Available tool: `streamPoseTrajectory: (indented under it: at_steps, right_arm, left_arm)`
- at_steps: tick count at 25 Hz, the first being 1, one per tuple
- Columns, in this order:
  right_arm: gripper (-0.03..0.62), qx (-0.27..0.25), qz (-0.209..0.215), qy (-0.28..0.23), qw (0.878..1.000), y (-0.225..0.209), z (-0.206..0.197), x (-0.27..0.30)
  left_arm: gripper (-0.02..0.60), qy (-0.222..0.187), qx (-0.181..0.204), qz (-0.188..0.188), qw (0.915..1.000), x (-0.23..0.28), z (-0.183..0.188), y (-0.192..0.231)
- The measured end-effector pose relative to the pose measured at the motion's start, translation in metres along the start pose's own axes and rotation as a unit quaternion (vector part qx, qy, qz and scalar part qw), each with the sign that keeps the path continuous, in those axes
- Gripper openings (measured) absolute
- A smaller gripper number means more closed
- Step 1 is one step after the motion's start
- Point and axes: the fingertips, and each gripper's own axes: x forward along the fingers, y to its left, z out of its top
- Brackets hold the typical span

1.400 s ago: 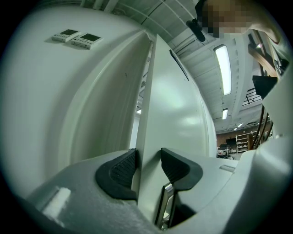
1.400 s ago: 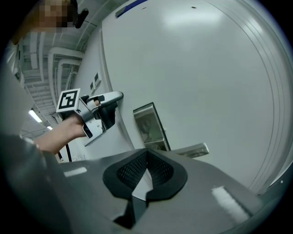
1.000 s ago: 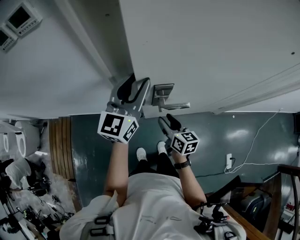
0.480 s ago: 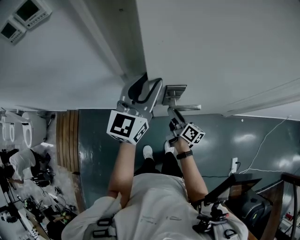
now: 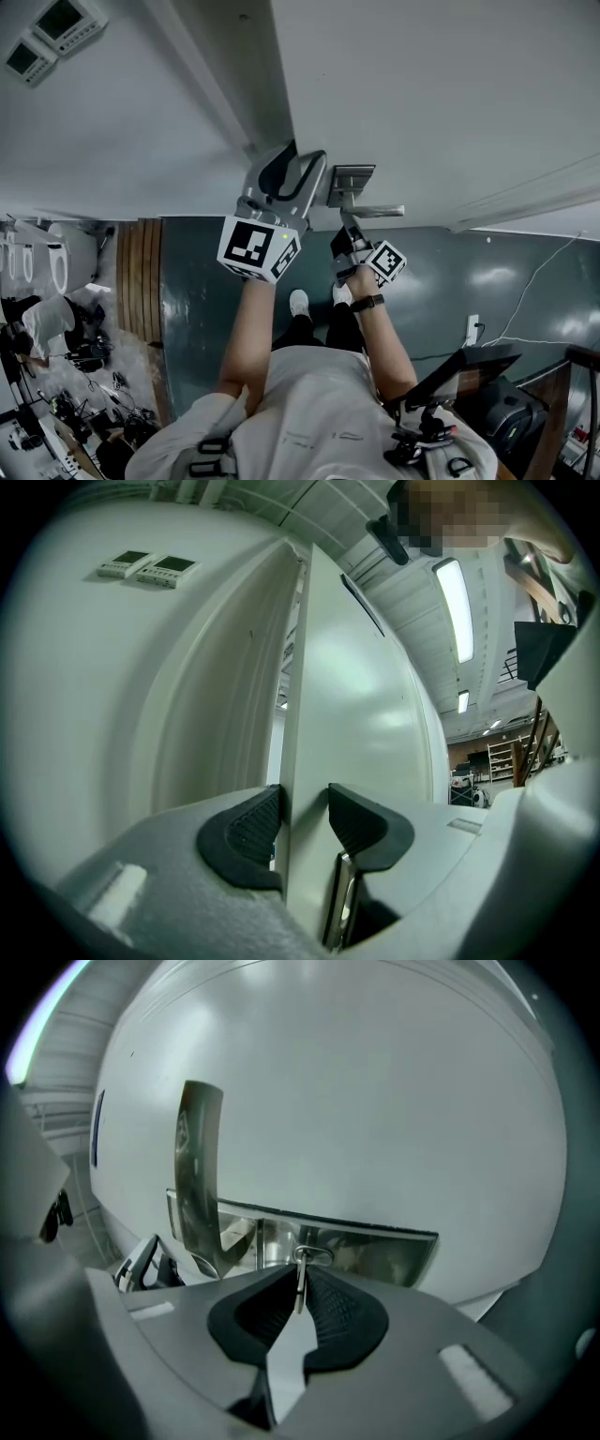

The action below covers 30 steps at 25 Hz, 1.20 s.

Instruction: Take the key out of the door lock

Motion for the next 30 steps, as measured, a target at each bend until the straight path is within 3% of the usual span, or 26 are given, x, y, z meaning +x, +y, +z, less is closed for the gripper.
streamPoseTrajectory:
  at_steps: [3,12,18,22,26,30]
  right_arm:
    - [0.031,0.068,0.002,-0.026,0.997,-0.006,-0.002,-0.004]
    - [0.028,0.062,-0.015,-0.025,0.998,-0.006,-0.002,-0.005]
    - [0.028,0.146,0.003,-0.053,0.988,-0.006,-0.018,-0.028]
    - [0.028,0.097,-0.032,-0.035,0.994,-0.004,-0.03,-0.06]
    - [0.028,-0.011,-0.075,-0.014,0.997,0.016,-0.02,-0.092]
    - [0.028,-0.104,-0.081,-0.012,0.991,0.049,0.003,-0.112]
  left_arm:
    - [0.167,0.001,-0.002,0.003,1.0,0.0,-0.001,0.0]
    - [0.169,0.006,-0.005,0.004,1.0,0.0,-0.003,0.0]
    - [0.169,0.018,-0.017,0.007,0.9997,-0.001,-0.006,0.0]
    - [0.168,0.017,-0.021,0.001,0.9996,-0.001,-0.007,0.001]
    - [0.163,0.022,-0.022,0.003,0.9995,-0.008,-0.015,0.003]
    - [0.163,0.032,-0.031,0.002,0.999,-0.023,-0.035,-0.008]
